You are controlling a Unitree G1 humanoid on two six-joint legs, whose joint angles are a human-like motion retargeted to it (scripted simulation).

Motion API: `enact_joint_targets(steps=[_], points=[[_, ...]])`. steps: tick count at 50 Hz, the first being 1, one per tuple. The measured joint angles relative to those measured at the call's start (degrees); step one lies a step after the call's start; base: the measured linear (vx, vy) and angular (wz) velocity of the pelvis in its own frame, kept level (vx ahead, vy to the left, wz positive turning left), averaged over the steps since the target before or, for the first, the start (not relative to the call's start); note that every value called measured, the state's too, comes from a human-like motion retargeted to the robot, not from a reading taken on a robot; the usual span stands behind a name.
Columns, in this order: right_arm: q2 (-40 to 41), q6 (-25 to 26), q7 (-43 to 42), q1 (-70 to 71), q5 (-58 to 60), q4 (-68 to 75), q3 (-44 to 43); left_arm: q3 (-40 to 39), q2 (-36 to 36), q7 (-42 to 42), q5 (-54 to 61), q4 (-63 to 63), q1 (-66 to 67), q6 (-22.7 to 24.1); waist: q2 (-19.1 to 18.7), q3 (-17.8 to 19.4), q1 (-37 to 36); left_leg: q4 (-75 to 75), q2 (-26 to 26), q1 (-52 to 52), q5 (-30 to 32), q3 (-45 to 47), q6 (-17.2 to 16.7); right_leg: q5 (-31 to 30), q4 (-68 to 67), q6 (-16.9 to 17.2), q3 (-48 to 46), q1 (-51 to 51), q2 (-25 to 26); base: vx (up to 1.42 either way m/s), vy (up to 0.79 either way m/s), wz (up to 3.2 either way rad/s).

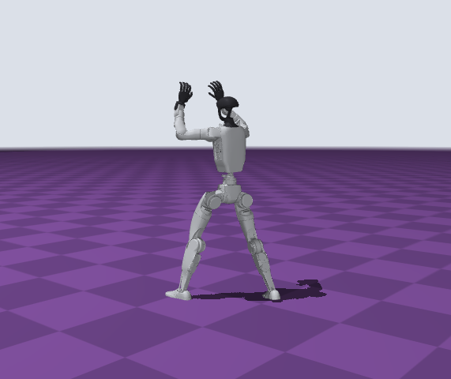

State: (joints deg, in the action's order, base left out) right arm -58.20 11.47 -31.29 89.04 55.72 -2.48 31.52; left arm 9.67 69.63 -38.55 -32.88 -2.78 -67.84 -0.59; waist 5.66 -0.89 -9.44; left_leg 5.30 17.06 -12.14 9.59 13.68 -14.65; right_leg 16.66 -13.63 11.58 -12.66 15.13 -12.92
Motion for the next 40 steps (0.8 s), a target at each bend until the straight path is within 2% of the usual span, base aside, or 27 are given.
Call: enact_joint_targets(steps=[5, 10, 15, 20, 29, 34, 37, 40], points=[[-1.0, 0.3, 0.7, -1.5, -0.1, -2.5, -2.1, -1.8, 0.5, 3.5, 2.2, -2.9, 0.7, 0.6, -0.1, -1.8, -0.3, 1.1, 0.0, -0.3, -0.7, 0.7, 0.2, -0.2, 0.7, -0.2, 0.6, 0.0, -0.4, 0.0, 0.0, 0.0], [-4.8, 0.1, 2.2, -6.4, -0.7, -12.7, -10.6, -9.6, -1.2, 8.5, 5.6, -12.4, 5.1, 1.6, 0.1, -1.8, -0.6, 6.3, 0.0, -3.2, -3.4, 0.6, 0.2, 0.0, 1.5, 0.2, 0.9, -0.2, -1.2, 0.02, 0.03, -0.03], [-4.5, 0.1, 3.2, -14.4, 1.3, -24.3, -20.7, -19.6, -6.6, 7.9, 6.7, -24.8, 14.1, 2.4, -0.5, -1.8, 0.3, 15.7, 0.7, -7.3, -8.2, -0.4, 0.0, 1.4, 0.5, 0.1, 1.1, -0.3, -2.1, 0.05, 0.07, -0.01], [-4.8, -0.6, 4.8, -19.9, 1.8, -29.9, -26.1, -23.5, -9.7, 6.4, 7.1, -30.8, 18.5, 2.6, -2.1, -1.6, 2.4, 27.2, 1.2, -11.8, -14.0, -3.2, -0.3, 4.2, -3.5, -0.2, 0.2, 0.6, -2.6, 0.08, 0.1, 0.23], [-10.2, -0.6, 5.9, -19.2, 0.6, -31.4, -26.7, -23.1, -9.6, 6.8, 8.8, -30.5, 19.1, 1.8, -7.0, 1.8, 5.3, 51.7, 1.2, -19.8, -26.2, -10.9, -0.3, 12.3, -16.9, -0.7, -2.8, 3.7, -3.7, 0.13, 0.15, 0.4], [-13.9, -1.0, 7.8, -15.8, -0.4, -30.1, -26.1, -24.9, -6.8, 6.9, 9.1, -29.7, 18.4, 1.8, -9.5, 3.5, 5.5, 63.1, 1.4, -23.0, -32.8, -13.0, -0.3, 15.5, -20.5, -0.7, -3.2, 5.9, -4.7, 0.19, 0.21, 0.14], [-16.2, -0.9, 9.6, -11.9, -0.3, -28.0, -24.1, -24.5, -3.1, 6.5, 8.1, -27.9, 16.0, 1.8, -9.4, 2.1, 4.1, 65.7, 1.4, -23.7, -35.5, -11.8, -0.3, 14.6, -18.0, -0.2, -3.0, 6.7, -5.9, 0.28, 0.24, -0.2], [-17.7, -0.1, 11.2, -6.1, -0.1, -24.6, -19.9, -21.3, 2.0, 5.6, 5.8, -24.1, 11.1, 1.3, -8.2, -1.4, 2.0, 63.1, 1.2, -22.8, -36.2, -9.2, -0.3, 8.6, -13.5, -0.1, -2.3, 6.0, -6.7, 0.33, 0.23, -0.27]])
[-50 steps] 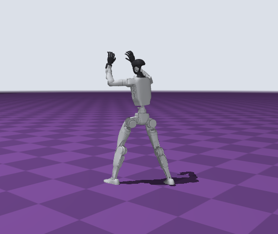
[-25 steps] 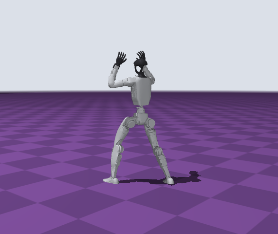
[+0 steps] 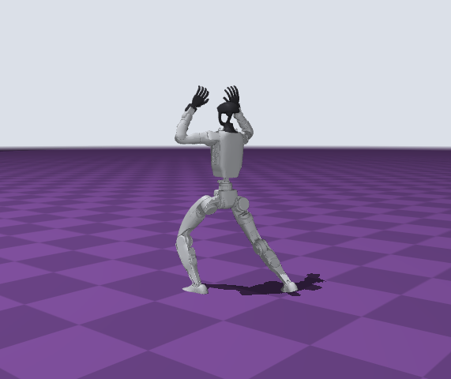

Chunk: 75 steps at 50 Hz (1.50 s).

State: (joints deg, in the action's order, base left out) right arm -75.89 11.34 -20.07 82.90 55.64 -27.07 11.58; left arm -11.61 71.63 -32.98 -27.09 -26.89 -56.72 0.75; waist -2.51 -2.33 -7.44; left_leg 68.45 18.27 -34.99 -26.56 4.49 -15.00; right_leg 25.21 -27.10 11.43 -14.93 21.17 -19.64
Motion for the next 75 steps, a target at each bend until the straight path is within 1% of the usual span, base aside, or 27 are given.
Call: enact_joint_targets(steps=[3, 5, 7, 8, 10, 11, 13, 15, 17, 20, 22, 25, 27, 28, 30, 32, 36, 38, 40, 45, 47, 49, 60, 69, 75], points=[[-0.7, 1.4, -0.8, 8.4, -0.3, 4.6, 7.7, 8.5, 5.3, -2.0, -3.3, 5.9, -9.0, -1.5, 1.2, -3.9, -1.2, -9.2, -1.4, 3.9, 2.6, 2.3, 0.6, -11.7, -0.1, -1.6, 2.3, -3.6, 0.3, 0.32, 0.21, 0.07], [-0.5, 2.4, -2.8, 19.3, -2.0, 10.0, 17.8, 19.7, 8.5, -3.6, -5.5, 12.1, -21.3, -2.9, 2.1, -5.1, -0.7, -18.8, -4.1, 7.7, 6.4, 3.6, 1.5, -18.7, -4.4, -2.3, 4.4, -8.5, 0.3, 0.25, 0.21, 0.55], [1.3, 3.5, -5.2, 34.7, -4.6, 18.4, 32.5, 35.6, 8.2, -4.3, -6.4, 20.3, -39.1, -3.9, 2.3, -4.8, -0.3, -30.3, -6.5, 12.4, 11.5, 4.0, 2.2, -21.4, -11.4, -2.7, 5.7, -14.6, 0.7, 0.18, 0.17, 0.72], [3.2, 3.7, -7.2, 42.1, -6.2, 23.7, 39.9, 45.1, 6.2, -4.4, -6.1, 25.5, -49.2, -4.2, 2.0, -4.9, -0.3, -35.6, -6.9, 14.5, 13.8, 4.0, 2.5, -21.4, -14.9, -2.9, 5.5, -17.8, 1.3, 0.16, 0.14, 0.66], [8.0, 4.4, -10.5, 55.5, -11.5, 35.6, 53.1, 63.8, 1.0, -5.0, -1.3, 38.4, -69.3, -4.5, 1.5, -4.8, 0.3, -48.1, -7.8, 19.3, 20.4, 3.3, 1.9, -20.7, -20.2, -4.0, 3.8, -23.5, 1.8, 0.13, 0.12, 0.6], [10.8, 3.9, -12.1, 59.9, -14.9, 41.8, 56.9, 71.3, -2.5, -5.2, 2.5, 45.8, -77.2, -4.0, 1.0, -4.2, 0.9, -52.8, -7.5, 21.6, 22.8, 3.0, 1.6, -20.4, -21.4, -4.4, 2.5, -25.4, 2.2, 0.13, 0.1, 0.51], [16.7, 2.6, -14.4, 66.4, -21.3, 54.2, 62.5, 83.2, -9.1, -5.6, 10.6, 60.4, -89.0, -2.6, -0.1, -3.2, 2.3, -60.3, -6.8, 25.4, 26.5, 2.6, 1.0, -20.4, -21.8, -4.5, 0.7, -28.5, 3.6, 0.15, 0.09, 0.43], [23.3, 0.4, -15.5, 70.3, -27.2, 67.1, 65.7, 91.0, -14.9, -5.1, 17.9, 75.1, -95.6, -0.7, -1.4, -2.6, 4.0, -65.0, -6.4, 28.2, 28.4, 2.1, 0.6, -20.4, -18.4, -3.2, 0.6, -30.4, 5.7, 0.17, 0.07, 0.44], [27.9, -2.1, -13.9, 71.0, -30.3, 77.5, 68.6, 91.8, -19.6, -2.9, 20.2, 87.2, -95.1, 1.0, -1.9, -3.6, 4.0, -67.4, -6.9, 30.0, 28.9, 1.8, 0.3, -19.5, -11.0, -1.1, 2.1, -31.2, 7.7, 0.2, 0.03, 0.46], [32.7, -5.6, -8.9, 65.8, -30.0, 89.0, 68.6, 91.8, -24.6, 0.4, 15.5, 99.0, -89.1, 3.4, -0.5, -7.4, 4.5, -69.6, -9.4, 32.3, 28.3, 1.0, 0.0, -18.9, 5.2, 2.1, 4.6, -30.0, 8.9, 0.23, -0.03, 0.55], [34.2, -5.7, -6.5, 63.1, -27.9, 93.7, 68.6, 91.8, -27.7, 1.7, 9.5, 101.8, -86.7, 3.3, 2.5, -9.1, 5.3, -70.6, -11.9, 34.0, 27.5, 0.6, 0.0, -22.5, 16.3, 3.6, 6.8, -28.4, 8.8, 0.24, -0.14, 0.51], [34.4, -6.1, -6.9, 59.9, -28.7, 96.3, 68.6, 91.8, -28.0, -0.7, 4.1, 97.1, -84.2, 3.9, 6.5, -10.5, 5.5, -71.9, -13.9, 37.0, 26.3, 0.2, 0.0, -29.9, 25.4, 3.6, 9.8, -26.3, 9.3, 0.24, -0.22, 0.23], [33.9, -6.5, -8.1, 59.3, -30.2, 96.3, 68.6, 91.8, -26.7, -2.3, 2.0, 92.4, -83.8, 3.8, 7.6, -10.4, 5.3, -71.4, -14.1, 38.7, 24.9, 0.3, 0.1, -30.6, 25.8, 3.6, 10.5, -24.8, 9.1, 0.24, -0.14, 0.08], [33.4, -6.8, -7.5, 59.9, -30.0, 96.1, 68.6, 91.8, -26.3, -1.5, 0.9, 90.6, -84.3, 3.6, 7.7, -10.1, 5.3, -68.7, -13.8, 38.3, 22.6, 0.6, 0.5, -29.2, 24.0, 3.6, 10.2, -24.6, 8.9, 0.22, -0.11, 0.06], [33.7, -5.4, -9.0, 58.8, -27.6, 95.6, 68.6, 91.8, -25.6, -1.1, -0.3, 88.1, -82.9, 2.7, 7.4, -11.2, 4.7, -71.9, -13.3, 40.8, 24.2, 0.4, 0.0, -29.0, 24.7, 3.6, 10.4, -23.2, 10.0, 0.18, -0.14, -0.07], [33.8, -4.9, -9.2, 58.3, -25.7, 94.9, 68.6, 91.8, -24.9, -0.1, -1.8, 87.1, -81.7, 2.3, 6.0, -11.9, 4.4, -72.4, -12.1, 41.9, 24.0, 0.0, 0.0, -28.1, 24.4, 3.6, 9.6, -22.0, 11.2, 0.17, -0.14, 0.12], [32.8, -5.0, -9.6, 57.5, -24.3, 92.6, 68.6, 91.8, -25.1, 1.3, -2.2, 87.4, -80.1, 2.5, 4.4, -13.5, 4.4, -70.9, -10.9, 42.1, 22.5, -2.0, 0.0, -26.7, 24.6, 3.6, 7.6, -19.9, 11.9, 0.16, -0.08, 0.41], [31.6, -5.8, -9.1, 57.7, -24.3, 91.4, 68.6, 91.8, -25.9, 1.8, -1.8, 88.2, -80.8, 3.0, 4.5, -14.0, 4.8, -67.2, -10.9, 40.3, 19.9, -2.6, 1.2, -24.9, 22.7, 3.6, 6.5, -20.3, 11.2, 0.14, -0.02, 0.45], [31.9, -5.1, -9.9, 56.8, -23.2, 90.7, 68.6, 91.8, -25.8, 1.1, -0.8, 88.5, -80.2, 2.6, 4.3, -15.0, 5.0, -68.8, -10.8, 41.2, 21.0, -3.3, 0.0, -25.2, 24.6, 3.6, 6.4, -18.9, 11.6, 0.11, -0.08, 0.13], [31.6, -5.5, -8.7, 55.5, -20.3, 89.3, 68.6, 91.8, -26.3, 1.4, 0.5, 89.2, -79.9, 2.4, 4.2, -16.1, 5.0, -69.2, -10.3, 42.5, 20.8, -2.9, 0.0, -24.5, 24.4, 3.6, 6.5, -18.0, 12.0, 0.09, -0.05, -0.04], [31.4, -5.8, -7.8, 55.5, -19.7, 89.0, 68.6, 91.8, -26.5, 2.0, 0.6, 89.7, -80.3, 2.3, 4.2, -16.3, 5.3, -68.2, -10.4, 42.3, 20.0, -2.8, 0.6, -23.8, 23.4, 3.6, 6.5, -18.3, 11.8, 0.07, -0.02, 0.01], [31.3, -5.8, -7.7, 55.1, -19.4, 88.7, 68.6, 91.8, -26.5, 1.9, 1.4, 89.8, -80.1, 2.2, 4.0, -16.7, 5.5, -68.9, -10.1, 42.7, 20.4, -2.9, 0.0, -23.8, 24.0, 3.6, 6.5, -17.8, 12.1, 0.05, -0.04, 0.02], [30.6, -7.0, -6.9, 54.7, -21.0, 88.5, 68.6, 91.8, -27.1, 2.5, 4.1, 91.9, -80.5, 2.4, 3.6, -16.8, 5.6, -69.1, -10.0, 43.1, 20.2, -2.0, 0.0, -23.5, 24.1, 3.6, 7.2, -17.9, 12.4, 0.0, 0.0, 0.0], [30.4, -7.1, -6.5, 54.2, -21.7, 89.2, 68.6, 91.8, -26.8, 3.1, 5.3, 92.4, -80.6, 2.6, 3.3, -16.0, 5.9, -69.3, -10.0, 43.2, 20.0, -1.3, 0.0, -23.5, 24.3, 3.6, 7.6, -18.2, 12.3, 0.0, 0.0, 0.0], [30.7, -7.5, -6.1, 54.6, -27.0, 90.2, 68.6, 91.8, -26.2, 4.0, 6.4, 91.9, -80.8, 2.8, 3.0, -15.2, 5.5, -69.3, -10.2, 43.2, 19.8, -1.1, 0.0, -23.5, 24.3, 3.6, 7.8, -18.3, 12.2, 0.0, 0.0, 0.0]])
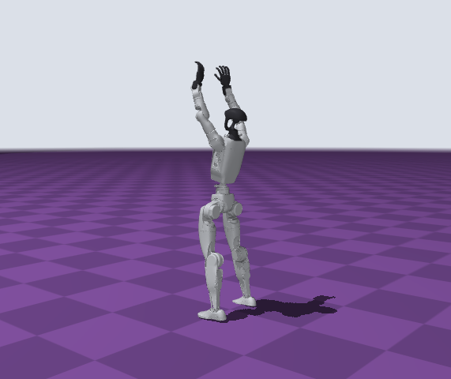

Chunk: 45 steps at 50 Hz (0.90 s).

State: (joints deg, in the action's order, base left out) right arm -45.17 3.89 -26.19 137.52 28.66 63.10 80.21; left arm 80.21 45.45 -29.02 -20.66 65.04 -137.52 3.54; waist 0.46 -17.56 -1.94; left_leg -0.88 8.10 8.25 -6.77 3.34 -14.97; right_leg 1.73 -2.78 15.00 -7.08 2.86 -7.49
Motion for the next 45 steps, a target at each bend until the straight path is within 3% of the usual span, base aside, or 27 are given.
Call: enact_joint_targets(steps=[10, 12, 16, 18, 20, 28, 37, 41, 45], points=[[0.3, -0.3, 2.0, 0.3, -3.1, 0.6, 0.0, 0.0, 1.0, 1.2, 0.8, -0.3, 0.5, 0.0, -0.7, 1.1, 0.1, 0.2, -0.1, 0.8, -0.7, 0.4, 0.0, 0.2, -0.1, 0.0, 0.3, 0.6, -0.1, 0.01, 0.0, 0.0], [0.1, -0.8, 3.1, 1.0, -3.4, 0.7, 0.0, 0.0, 0.9, 2.1, 0.2, 0.0, -0.3, 0.2, -0.5, 1.2, 0.5, 3.0, -0.4, -0.7, -2.7, 0.6, 1.6, 1.5, -2.2, 0.0, -0.1, -0.6, -0.8, 0.06, 0.04, 0.04], [0.4, -0.6, 2.7, 0.1, -3.3, 0.4, 0.0, 0.0, 1.4, 1.8, 1.2, -0.5, 1.0, 0.2, -0.9, 1.1, 0.3, 0.2, -0.3, 1.4, -1.1, 0.5, 0.0, 0.3, 0.4, 0.0, 0.3, 1.3, -0.3, 0.06, 0.0, -0.06], [0.3, -1.1, 3.9, 0.9, -4.4, 0.7, 0.0, 0.0, 1.3, 3.0, 0.9, -0.4, 0.2, 0.6, -0.7, 1.1, 0.5, 3.2, -0.6, -0.1, -3.1, 0.8, 1.6, 1.5, -1.6, 0.0, 0.1, 0.3, -1.0, 0.06, 0.05, 0.05], [0.5, -0.8, 3.3, 0.2, -5.2, 0.9, 0.0, 0.0, 1.6, 3.2, 1.9, -0.7, 1.0, 0.6, -0.9, 0.8, 0.1, 1.2, -0.5, 1.1, -1.8, 0.7, 0.0, 0.4, 0.4, 0.0, 0.4, 1.5, -0.5, 0.06, -0.01, -0.09], [0.0, -0.4, 4.2, -0.3, -7.5, 1.4, 0.0, 0.0, 1.9, 5.3, 4.4, -1.0, 0.9, 0.9, -0.8, 1.5, -0.2, 1.7, -0.4, 2.0, -2.2, 0.9, 0.0, -0.1, 1.0, 0.0, 0.2, 2.8, -0.4, 0.03, 0.0, -0.03], [-0.5, -0.7, 5.3, -5.5, -10.1, 3.7, 0.0, 0.0, -1.0, 1.4, 13.8, 0.3, 4.4, 0.8, 0.6, 2.2, -0.1, 1.4, -0.5, 3.0, -2.3, 1.0, 0.4, -0.5, 0.8, 0.0, 0.0, 3.4, -0.6, 0.0, 0.01, -0.01], [-0.7, -0.3, 4.5, -11.5, -11.3, 1.7, 0.0, 0.0, -3.4, -1.4, 17.9, -0.3, 9.9, 0.3, 1.4, 3.6, 0.0, 1.0, -1.2, 4.3, -2.6, 1.0, 1.2, -0.3, 0.3, 0.0, 0.1, 4.2, -1.4, -0.01, 0.08, -0.02], [0.1, 0.8, 0.3, -19.8, -12.6, -3.4, 0.0, -0.1, -5.8, -1.9, 22.8, -1.5, 17.6, 0.1, 2.0, 7.3, 0.8, 1.3, -2.7, 6.4, -3.4, 0.5, 2.3, 0.3, -0.6, 0.0, 0.2, 6.2, -2.9, -0.03, 0.13, 0.04]])
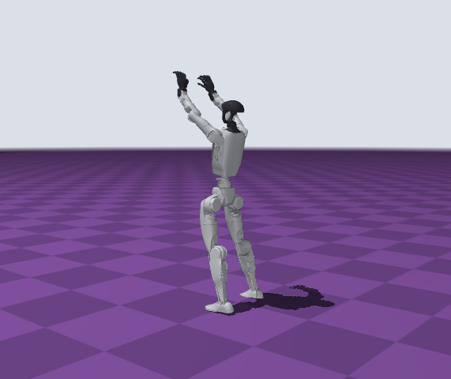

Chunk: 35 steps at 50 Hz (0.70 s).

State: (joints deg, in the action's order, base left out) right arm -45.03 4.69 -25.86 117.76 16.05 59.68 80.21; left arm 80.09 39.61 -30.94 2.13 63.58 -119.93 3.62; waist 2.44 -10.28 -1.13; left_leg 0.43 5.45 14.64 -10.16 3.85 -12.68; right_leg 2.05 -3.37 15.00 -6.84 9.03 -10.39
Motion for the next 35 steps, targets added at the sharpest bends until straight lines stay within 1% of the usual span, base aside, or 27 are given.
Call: enact_joint_targets(steps=[3, 5, 6, 7, 9, 10, 12, 13, 15, 18, 23, 25, 27, 28, 30, 31, 35], points=[[1.6, 0.6, -0.9, -12.4, 3.2, -2.7, -1.5, -10.9, -5.3, 1.9, -2.5, 0.3, 14.0, 0.0, -1.1, 1.9, -1.7, 1.0, -0.5, 1.5, -0.9, -0.2, 0.6, 0.3, -1.0, -0.4, 0.4, 1.5, -0.6, -0.07, 0.11, -0.02], [5.2, 0.4, 1.3, -23.0, 5.6, -2.0, -4.7, -16.0, -8.8, 3.7, -5.3, 1.4, 23.7, -0.1, -1.4, 3.3, -1.6, 1.9, -0.7, 2.1, -1.4, -0.1, 1.0, 0.2, -1.7, -1.0, 0.7, 1.9, -0.7, -0.11, 0.09, -0.1], [9.4, 0.3, 3.4, -29.4, 6.9, 0.1, -7.4, -17.2, -9.0, 5.4, -6.6, 1.6, 29.5, -0.2, -1.0, 3.6, -0.2, 2.5, -0.7, 2.2, -1.6, -0.1, 1.5, 0.1, -2.1, -1.7, 0.9, 2.0, -0.7, -0.13, 0.08, -0.11], [13.1, 0.0, 6.5, -35.2, 7.5, 2.1, -9.7, -18.3, -9.7, 7.4, -8.0, 2.1, 34.9, -0.3, -0.7, 4.1, 0.7, 3.2, -0.8, 2.2, -1.7, -0.1, 1.9, -0.1, -2.6, -2.3, 1.1, 2.0, -0.8, -0.15, 0.08, -0.12], [18.0, -1.1, 17.3, -44.3, 5.5, 5.9, -12.1, -19.7, -13.8, 14.3, -10.6, 4.8, 43.6, -1.0, -0.3, 6.6, 0.8, 4.4, -0.9, 1.7, -2.0, -0.1, 2.4, -0.7, -3.4, -2.8, 1.6, 1.5, -0.9, -0.2, 0.09, -0.12], [20.0, -1.3, 23.9, -48.3, 3.8, 7.6, -13.4, -20.2, -15.9, 19.3, -11.7, 6.3, 47.4, -1.5, -0.1, 8.0, 0.6, 5.1, -1.0, 1.3, -2.2, 0.0, 2.6, -1.1, -3.8, -3.0, 2.0, 1.0, -1.0, -0.24, 0.09, -0.14], [22.5, -0.7, 36.6, -54.6, 0.8, 9.4, -16.3, -21.2, -19.4, 32.2, -13.3, 8.7, 53.8, -2.6, 0.4, 10.7, 0.4, 7.0, -1.2, -0.7, -2.8, 0.2, 3.2, -1.8, -5.2, -3.1, 2.6, -1.0, -1.1, -0.28, 0.1, -0.08], [23.5, -0.7, 40.7, -57.5, 0.5, 9.8, -18.1, -22.3, -20.7, 38.1, -15.0, 9.6, 57.0, -2.6, 0.6, 11.1, 0.6, 9.8, -1.1, -3.2, -4.3, 0.5, 4.0, -1.4, -7.3, -3.1, 2.7, -3.4, -1.2, -0.32, 0.1, -0.11], [23.9, 0.5, 43.7, -59.4, -1.5, 9.7, -18.2, -22.3, -21.9, 42.7, -13.3, 10.4, 59.6, -3.9, 1.4, 15.1, -0.2, 7.5, -1.6, -3.7, -1.9, 0.6, 3.1, -4.0, -6.0, -3.0, 4.3, -4.9, -1.3, -0.36, 0.08, -0.35], [24.1, 0.3, 39.8, -59.4, -1.7, 9.3, -18.6, -23.4, -20.7, 40.3, -13.7, 10.1, 61.1, -3.4, 2.6, 19.0, -0.9, 6.0, -1.9, -5.9, -0.2, 2.1, 3.2, -7.3, -6.3, -2.4, 6.4, -9.3, -1.1, -0.38, 0.09, -0.54], [23.5, -0.5, 31.1, -54.1, -3.1, 9.7, -17.7, -24.8, -16.0, 31.6, -13.1, 9.0, 57.1, -1.8, 5.2, 22.5, -3.0, 1.0, -2.5, -9.4, 3.5, 6.4, 3.0, -15.2, -3.7, -0.3, 12.6, -17.2, -0.1, -0.36, 0.08, -0.78], [24.0, -1.5, 28.8, -52.7, -2.1, 9.7, -20.3, -26.8, -13.3, 31.5, -16.1, 8.2, 56.2, -0.4, 4.9, 22.8, -3.0, 6.0, 0.9, -12.7, 0.5, 8.4, 2.2, -17.2, -3.8, 0.0, 13.5, -19.3, 3.2, -0.28, -0.1, -0.7], [23.7, -0.7, 24.8, -48.9, -5.2, 9.8, -18.5, -26.2, -11.6, 27.9, -11.4, 6.9, 53.0, -0.8, 5.8, 25.0, -4.3, -3.3, -0.1, -10.1, 6.3, 9.5, 1.0, -21.9, 1.3, 0.0, 17.1, -19.8, 3.4, -0.28, -0.02, -0.82], [23.8, -0.7, 23.1, -48.1, -5.8, 9.4, -19.4, -26.9, -10.6, 26.9, -10.7, 5.9, 52.6, -0.6, 5.8, 25.7, -4.5, -4.8, 0.4, -9.6, 7.1, 10.2, 0.5, -22.9, 2.2, 0.0, 17.3, -19.8, 4.1, -0.24, 0.0, -0.74], [23.9, -0.7, 19.2, -47.0, -6.7, 7.7, -21.9, -29.3, -8.3, 24.2, -9.3, 2.7, 52.9, -0.3, 5.9, 27.0, -5.0, -5.4, 0.9, -9.7, 7.7, 11.8, 0.0, -23.6, 3.3, 0.0, 16.7, -20.0, 4.5, -0.2, 0.05, -0.69], [23.8, -0.8, 17.1, -47.4, -6.9, 5.8, -23.7, -31.3, -7.3, 22.4, -8.6, 0.4, 54.2, -0.1, 6.0, 27.3, -5.1, -5.4, 0.6, -10.0, 7.7, 12.5, 0.1, -22.7, 3.1, 0.0, 15.9, -20.1, 4.0, -0.17, 0.13, -0.68], [22.8, -1.3, 9.3, -53.1, -5.2, -6.5, -31.5, -41.5, -4.2, 14.8, -6.7, -12.0, 64.1, 0.6, 6.5, 27.6, -5.2, -5.4, -1.2, -10.9, 7.6, 15.3, 0.9, -15.9, 0.6, 0.0, 12.1, -19.5, 1.0, -0.1, 0.2, -0.58]])
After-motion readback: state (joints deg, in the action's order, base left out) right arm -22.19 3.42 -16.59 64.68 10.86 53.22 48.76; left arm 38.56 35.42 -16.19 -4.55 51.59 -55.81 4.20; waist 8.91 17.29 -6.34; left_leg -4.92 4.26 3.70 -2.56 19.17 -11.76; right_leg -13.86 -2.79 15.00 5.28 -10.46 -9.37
